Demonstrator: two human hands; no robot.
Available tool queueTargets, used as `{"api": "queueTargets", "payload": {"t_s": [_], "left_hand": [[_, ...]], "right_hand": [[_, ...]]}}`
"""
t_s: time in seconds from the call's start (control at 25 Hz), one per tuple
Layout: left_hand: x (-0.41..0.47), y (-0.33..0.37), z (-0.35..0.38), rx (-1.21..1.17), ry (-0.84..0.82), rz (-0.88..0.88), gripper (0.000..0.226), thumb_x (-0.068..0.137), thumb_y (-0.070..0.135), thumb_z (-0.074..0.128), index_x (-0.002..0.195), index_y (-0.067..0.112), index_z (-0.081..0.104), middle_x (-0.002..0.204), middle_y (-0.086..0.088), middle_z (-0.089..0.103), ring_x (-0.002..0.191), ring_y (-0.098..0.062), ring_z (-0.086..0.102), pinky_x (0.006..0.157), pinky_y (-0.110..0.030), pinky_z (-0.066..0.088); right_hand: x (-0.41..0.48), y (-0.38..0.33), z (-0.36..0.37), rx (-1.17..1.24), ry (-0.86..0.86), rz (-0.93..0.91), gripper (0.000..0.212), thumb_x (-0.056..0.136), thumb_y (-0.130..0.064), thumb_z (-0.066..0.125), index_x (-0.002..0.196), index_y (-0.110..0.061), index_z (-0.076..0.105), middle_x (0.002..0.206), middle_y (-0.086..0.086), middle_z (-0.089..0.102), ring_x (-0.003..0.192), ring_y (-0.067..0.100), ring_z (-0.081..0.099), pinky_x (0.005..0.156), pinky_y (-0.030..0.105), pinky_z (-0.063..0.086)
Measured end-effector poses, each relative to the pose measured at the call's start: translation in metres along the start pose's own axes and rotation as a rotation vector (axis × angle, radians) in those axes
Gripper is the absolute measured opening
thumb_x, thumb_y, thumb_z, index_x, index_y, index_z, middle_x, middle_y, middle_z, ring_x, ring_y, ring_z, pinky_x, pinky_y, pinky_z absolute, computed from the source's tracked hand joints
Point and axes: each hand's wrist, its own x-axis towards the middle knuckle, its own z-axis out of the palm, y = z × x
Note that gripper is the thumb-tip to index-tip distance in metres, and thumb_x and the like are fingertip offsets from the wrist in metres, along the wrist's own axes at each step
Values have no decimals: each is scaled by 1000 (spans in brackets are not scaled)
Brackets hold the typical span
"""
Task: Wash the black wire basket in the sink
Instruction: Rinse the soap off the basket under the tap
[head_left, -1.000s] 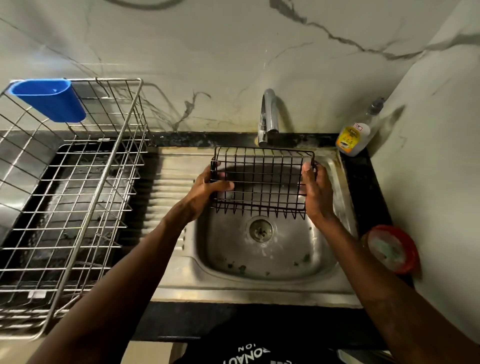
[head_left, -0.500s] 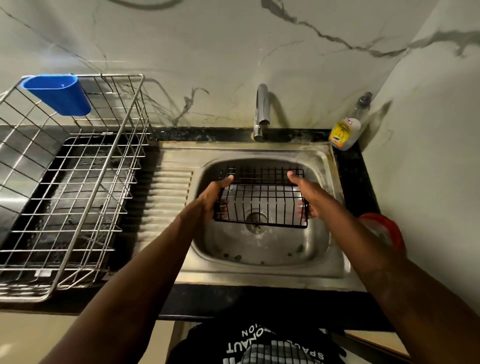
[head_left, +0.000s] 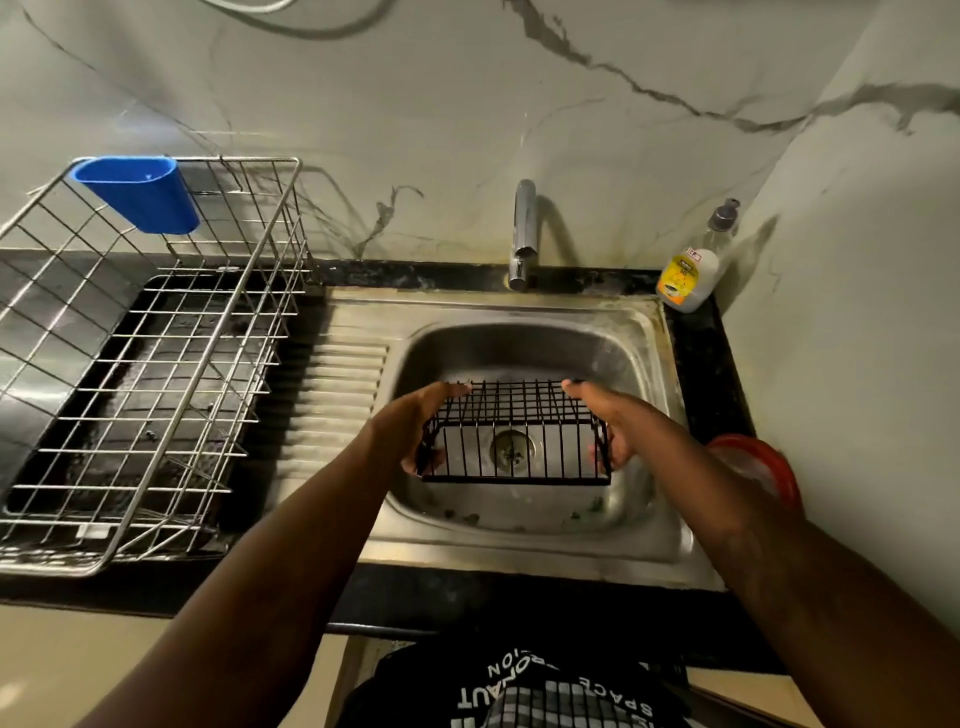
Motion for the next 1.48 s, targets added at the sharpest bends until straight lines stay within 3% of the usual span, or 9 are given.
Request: {"api": "queueTargets", "payload": {"t_s": [0.2, 0.36, 0.4, 0.48, 0.72, 0.92, 1.12, 1.24, 1.48], "left_hand": [[3, 6, -11, -62, -9, 154, 104, 28, 86, 79, 99, 11, 66, 83, -9, 59, 74, -24, 54, 76, -39, 45], [-35, 28, -13, -131, 48, 572, 92, 59, 89, 68, 120, 20, 70, 112, -15, 72, 82, -12, 48, 80, -41, 54], [-37, 30, -14, -175, 76, 663, 88, 62, 87, 68, 120, 21, 69, 116, -11, 70, 119, -27, 52, 84, -44, 55], [-34, 31, -13, -236, 132, 772, 80, 64, 83, 71, 117, 24, 68, 110, -9, 74, 98, -23, 70, 85, -43, 57], [-3, 0, -9, -52, 79, 141, 108, 41, 90, 72, 119, 17, 63, 106, -7, 66, 90, -25, 62, 79, -40, 51], [-10, 7, -14, -67, 51, 240, 93, 43, 89, 71, 105, 20, 66, 74, -4, 55, 62, -19, 48, 68, -36, 40], [-34, 21, -20, -99, 110, 465, 95, 52, 91, 70, 111, 17, 69, 91, -10, 63, 71, -24, 54, 63, -37, 47], [-44, 17, -16, -134, 260, 736, 88, 60, 90, 66, 121, 26, 66, 113, -5, 72, 96, -19, 66, 84, -43, 57], [-32, 4, -10, -29, 86, 153, 82, 62, 85, 66, 109, 18, 69, 108, -10, 69, 94, -31, 62, 82, -39, 50]], "right_hand": [[4, -8, -2, 30, 85, -242, 108, 68, -87, 54, 152, -22, 37, 119, 10, 47, 102, 33, 53, 99, 60, 49], [-14, -26, -7, 50, 327, -652, 106, 67, -97, 46, 147, -28, 42, 139, 4, 58, 105, 28, 67, 87, 50, 59], [-17, -25, -7, 74, 380, -779, 102, 69, -97, 47, 147, -32, 40, 142, 2, 57, 110, 28, 67, 90, 49, 58], [-12, -19, -5, 99, 435, -905, 91, 76, -91, 48, 147, -35, 38, 145, 1, 55, 113, 26, 66, 95, 48, 55], [-2, -3, 9, 115, 150, -167, 75, 84, -76, 53, 135, -21, 51, 97, 13, 58, 87, 33, 64, 81, 46, 55], [-5, -4, 7, 107, 175, -312, 85, 83, -79, 51, 145, -21, 48, 100, 13, 60, 72, 30, 64, 67, 40, 54], [-10, -9, 8, 144, 278, -589, 84, 79, -84, 53, 138, -24, 51, 119, 12, 65, 74, 24, 68, 69, 44, 62], [-5, 1, 11, 80, 452, -915, 76, 86, -81, 48, 144, -31, 42, 133, 5, 63, 108, 23, 67, 91, 44, 57], [2, -2, 19, 82, 154, -215, 87, 79, -81, 48, 140, -20, 47, 123, 18, 59, 101, 42, 67, 90, 57, 55]]}}
